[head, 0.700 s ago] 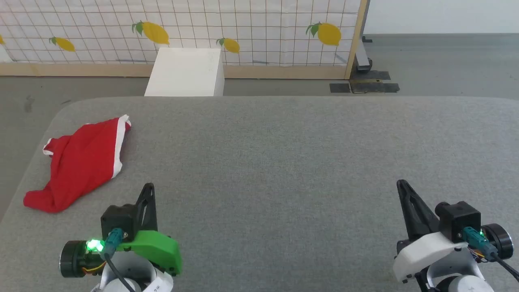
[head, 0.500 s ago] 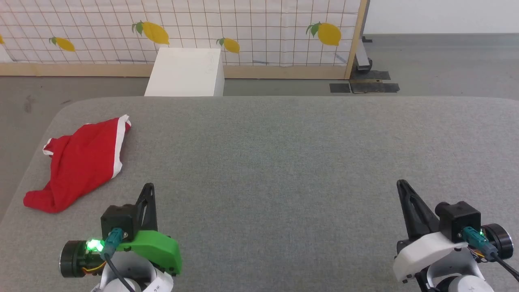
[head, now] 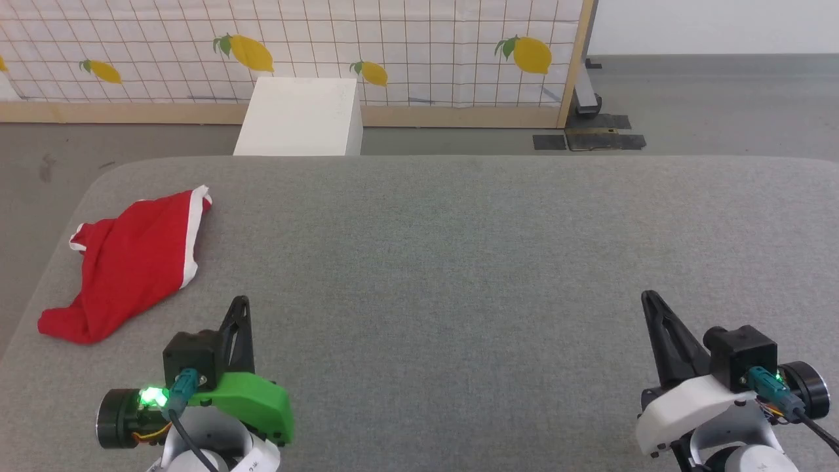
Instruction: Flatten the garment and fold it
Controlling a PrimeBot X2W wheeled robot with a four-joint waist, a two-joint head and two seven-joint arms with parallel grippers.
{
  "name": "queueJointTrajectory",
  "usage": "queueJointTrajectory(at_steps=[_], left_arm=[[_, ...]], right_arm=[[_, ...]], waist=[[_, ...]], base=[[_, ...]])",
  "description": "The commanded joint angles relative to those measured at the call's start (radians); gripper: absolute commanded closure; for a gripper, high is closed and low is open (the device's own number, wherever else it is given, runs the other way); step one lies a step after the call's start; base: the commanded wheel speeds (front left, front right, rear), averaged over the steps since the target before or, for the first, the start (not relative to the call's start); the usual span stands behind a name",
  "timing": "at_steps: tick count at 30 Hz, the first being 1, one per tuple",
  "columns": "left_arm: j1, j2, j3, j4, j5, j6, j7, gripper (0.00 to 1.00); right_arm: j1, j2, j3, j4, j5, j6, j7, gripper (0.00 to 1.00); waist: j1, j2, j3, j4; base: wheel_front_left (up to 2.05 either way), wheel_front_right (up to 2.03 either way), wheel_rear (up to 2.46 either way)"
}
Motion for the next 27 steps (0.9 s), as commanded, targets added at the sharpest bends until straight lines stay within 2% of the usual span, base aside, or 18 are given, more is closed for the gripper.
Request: queueJointTrajectory(at_steps=[1,22,23,27], left_arm=[[0.012,-0.005,0.003,-0.002,0.01,-0.001,0.001,1.0],[0.012,-0.005,0.003,-0.002,0.01,-0.001,0.001,1.0],[0.0,0.0,0.0,0.0,0.0,0.0,0.0,0.0],[0.0,0.0,-0.002,0.0,0.0,0.0,0.0,0.0]], right_arm=[[-0.019,0.003,0.001,0.002,-0.006,-0.001,0.003,1.0],[-0.019,0.003,0.001,0.002,-0.006,-0.001,0.003,1.0],[0.0,0.0,0.0,0.0,0.0,0.0,0.0,0.0],[0.0,0.0,0.0,0.0,0.0,0.0,0.0,0.0]], waist=[[0.0,0.0,0.0,0.0],[0.0,0.0,0.0,0.0],[0.0,0.0,0.0,0.0],[0.0,0.0,0.0,0.0]], base=[[0.0,0.0,0.0],[0.0,0.0,0.0],[0.0,0.0,0.0],[0.0,0.0,0.0]])
